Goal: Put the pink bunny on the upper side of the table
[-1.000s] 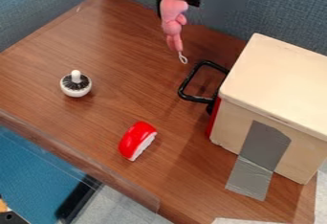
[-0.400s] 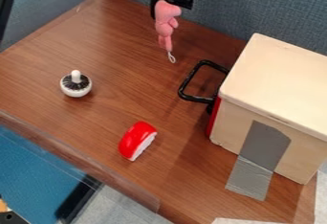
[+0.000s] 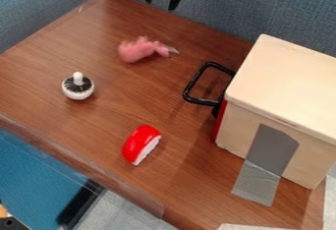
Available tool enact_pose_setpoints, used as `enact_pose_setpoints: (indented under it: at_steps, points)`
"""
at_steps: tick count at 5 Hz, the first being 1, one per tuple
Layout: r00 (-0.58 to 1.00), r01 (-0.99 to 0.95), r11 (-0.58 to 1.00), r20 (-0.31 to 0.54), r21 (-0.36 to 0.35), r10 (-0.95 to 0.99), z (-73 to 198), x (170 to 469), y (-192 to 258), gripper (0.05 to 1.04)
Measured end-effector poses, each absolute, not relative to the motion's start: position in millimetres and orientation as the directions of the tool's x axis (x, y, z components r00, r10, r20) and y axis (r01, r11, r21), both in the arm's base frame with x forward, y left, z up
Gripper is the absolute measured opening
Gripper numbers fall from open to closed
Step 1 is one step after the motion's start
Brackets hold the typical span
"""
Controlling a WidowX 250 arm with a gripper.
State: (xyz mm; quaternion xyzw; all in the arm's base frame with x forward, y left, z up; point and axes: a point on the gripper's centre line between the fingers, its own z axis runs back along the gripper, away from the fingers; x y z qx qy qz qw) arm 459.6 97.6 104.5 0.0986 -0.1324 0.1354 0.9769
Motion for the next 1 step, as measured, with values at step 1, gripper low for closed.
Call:
enact_pose_setpoints:
  at_steps: [1]
  points:
    - [0.941, -0.265, 0.953, 0.256, 0.146, 0.223, 112.7, 447.2, 94.5, 1.009]
